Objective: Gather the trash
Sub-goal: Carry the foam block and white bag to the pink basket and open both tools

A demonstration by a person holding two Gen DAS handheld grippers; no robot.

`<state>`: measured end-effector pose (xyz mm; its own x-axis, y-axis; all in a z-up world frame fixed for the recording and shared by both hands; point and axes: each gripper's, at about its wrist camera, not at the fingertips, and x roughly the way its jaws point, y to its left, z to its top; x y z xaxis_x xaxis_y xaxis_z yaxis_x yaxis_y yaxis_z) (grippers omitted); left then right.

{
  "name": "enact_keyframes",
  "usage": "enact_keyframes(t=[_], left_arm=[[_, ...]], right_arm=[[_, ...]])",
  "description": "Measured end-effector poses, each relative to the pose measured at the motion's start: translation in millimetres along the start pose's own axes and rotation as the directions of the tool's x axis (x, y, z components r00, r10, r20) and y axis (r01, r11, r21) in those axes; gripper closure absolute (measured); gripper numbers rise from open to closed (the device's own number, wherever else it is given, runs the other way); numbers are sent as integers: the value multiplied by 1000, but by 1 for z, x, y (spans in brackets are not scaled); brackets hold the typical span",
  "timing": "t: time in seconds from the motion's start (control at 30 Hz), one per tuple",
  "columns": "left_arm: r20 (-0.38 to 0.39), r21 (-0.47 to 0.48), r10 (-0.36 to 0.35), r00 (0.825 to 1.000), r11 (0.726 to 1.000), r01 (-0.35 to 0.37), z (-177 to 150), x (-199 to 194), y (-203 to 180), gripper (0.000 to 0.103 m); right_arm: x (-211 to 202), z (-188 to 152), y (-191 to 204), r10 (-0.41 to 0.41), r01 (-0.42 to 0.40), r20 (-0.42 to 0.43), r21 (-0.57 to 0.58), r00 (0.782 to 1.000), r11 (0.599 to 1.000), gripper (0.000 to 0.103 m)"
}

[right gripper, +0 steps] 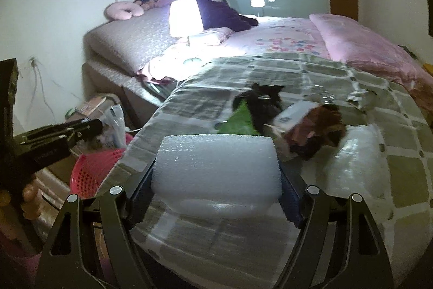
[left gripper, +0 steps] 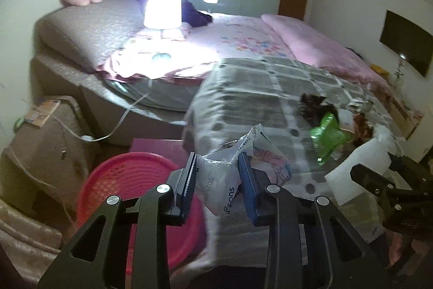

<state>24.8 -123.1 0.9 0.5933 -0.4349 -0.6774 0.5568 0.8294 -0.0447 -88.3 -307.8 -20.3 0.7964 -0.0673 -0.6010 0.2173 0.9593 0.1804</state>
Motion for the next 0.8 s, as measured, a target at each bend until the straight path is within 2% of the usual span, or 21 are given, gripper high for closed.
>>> enact_keyframes(t=[0.3, 0.57, 0.67, 0.8], left_arm=[[-1, -110, 134, 991, 985, -133, -12, -15, 53, 74], [-12, -131, 240, 971, 962, -239, -27, -21, 76, 74], [-18, -133, 294, 956, 946, -294, -30, -18, 85, 73], [-40, -146, 328, 944, 933, -330, -36, -11, 96, 73]], right_arm=[[20, 12, 42, 78, -81, -34, -87, 996, 993, 28], [43, 22, 84, 146, -156, -82, -138, 986, 978, 28], [52, 27, 102, 176, -191, -101, -156, 979, 969, 28], [68, 29, 124, 207, -229, -137, -176, 969, 957, 28]])
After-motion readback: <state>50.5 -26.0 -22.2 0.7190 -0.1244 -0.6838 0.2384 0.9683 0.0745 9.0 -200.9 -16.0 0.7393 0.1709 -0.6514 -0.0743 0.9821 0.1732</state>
